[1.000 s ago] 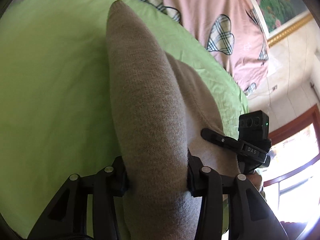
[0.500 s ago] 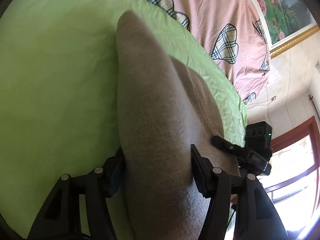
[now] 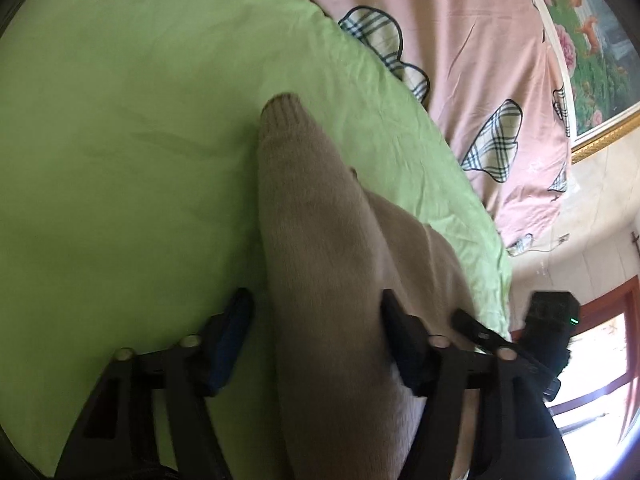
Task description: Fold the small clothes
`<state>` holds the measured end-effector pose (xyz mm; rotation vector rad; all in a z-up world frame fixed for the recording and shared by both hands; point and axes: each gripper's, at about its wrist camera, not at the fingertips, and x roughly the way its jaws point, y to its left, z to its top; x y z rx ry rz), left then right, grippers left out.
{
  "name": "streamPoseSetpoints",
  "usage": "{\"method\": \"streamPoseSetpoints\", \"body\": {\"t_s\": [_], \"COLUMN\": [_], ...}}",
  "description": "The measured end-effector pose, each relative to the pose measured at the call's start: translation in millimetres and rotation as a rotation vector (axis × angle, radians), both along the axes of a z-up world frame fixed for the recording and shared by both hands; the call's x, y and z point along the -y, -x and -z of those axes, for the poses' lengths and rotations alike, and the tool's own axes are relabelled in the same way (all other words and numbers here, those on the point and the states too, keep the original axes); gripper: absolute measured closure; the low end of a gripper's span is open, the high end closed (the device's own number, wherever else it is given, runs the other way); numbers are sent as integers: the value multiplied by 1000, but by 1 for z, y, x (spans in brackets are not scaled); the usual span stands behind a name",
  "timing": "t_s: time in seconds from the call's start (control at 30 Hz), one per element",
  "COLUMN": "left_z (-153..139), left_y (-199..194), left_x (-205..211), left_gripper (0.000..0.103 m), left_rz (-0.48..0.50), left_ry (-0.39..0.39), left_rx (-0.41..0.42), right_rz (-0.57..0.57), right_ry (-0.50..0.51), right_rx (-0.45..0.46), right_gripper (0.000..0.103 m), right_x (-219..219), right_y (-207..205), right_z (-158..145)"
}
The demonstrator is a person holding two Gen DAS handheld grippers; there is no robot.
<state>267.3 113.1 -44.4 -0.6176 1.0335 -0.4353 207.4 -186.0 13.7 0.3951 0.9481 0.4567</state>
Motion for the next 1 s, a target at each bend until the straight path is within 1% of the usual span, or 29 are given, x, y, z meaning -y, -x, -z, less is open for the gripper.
{"method": "streamPoseSetpoints", "body": {"t_s": [0.03,0.1,0.13,0.17,0.2,0.23,0.27,0.3,0.33,0.4,0.43,0.5,0.53,0.57,0.6,0.63,0.7,0.77,0.8,0.83,0.87,0.9,0.97,1.0], "left_z": [-3,-7,-8,-10,-11,-13,-14,-14,-15,-19,-23,-36,-45,-51,-55,-59,-65,-67,-68,-68,-67,-65,-60,-56], "left_y": [-2,-11,-17,-27,-32,-41,-47,-54,-61,-65,-63,-47,-28,-13,-2,23,63,103,121,147,165,192,221,239], "left_x": [2,9,13,17,19,23,24,26,28,29,28,27,25,24,26,23,20,15,11,12,12,16,22,29], "left_gripper": [57,61,67,77,81,84,87,88,88,87,88,89,87,81,77,72,71,71,71,67,63,62,52,49], "left_rz": [2,4,4,0,-6,-16,-23,-31,-31,-33,-32,-23,-14,-7,-5,0,8,17,23,43,55,72,111,149], "left_ry": [-23,-84,-114,-158,-188,-244,-288,-340,-381,-429,-434,-421,-406,-398,-393,-378,-354,-325,-316,-314,-324,-352,-375,-384], "left_rx": [17,36,37,42,49,61,69,73,74,73,75,103,128,142,147,158,174,179,186,194,199,214,222,227], "right_rz": [6,24,33,34,36,41,49,56,62,77,78,92,92,91,92,91,87,86,88,89,90,91,94,94], "right_ry": [-26,-56,-51,-33,2,13,1,-10,-12,-25,-26,-20,-16,-15,-15,-17,-35,-39,-40,-48,-57,-67,-73,-74], "right_rx": [28,71,75,70,55,42,15,-5,-7,-5,-6,-1,11,23,38,51,61,62,61,58,54,47,42,42], "right_gripper": [90,91,91,91,91,91,91,91,91,89,87,85,85,85,85,83,78,70,68,67,66,66,63,61], "right_x": [6,18,22,24,24,24,26,28,31,32,33,35,36,38,40,41,45,47,46,46,47,48,47,47], "right_y": [4,15,18,18,17,16,13,10,10,12,15,26,35,42,51,62,85,106,113,126,135,146,162,168], "right_z": [-7,-18,-19,-16,-10,-4,6,14,18,17,15,7,1,-4,-9,-15,-19,-20,-19,-17,-15,-11,-8,-6]}}
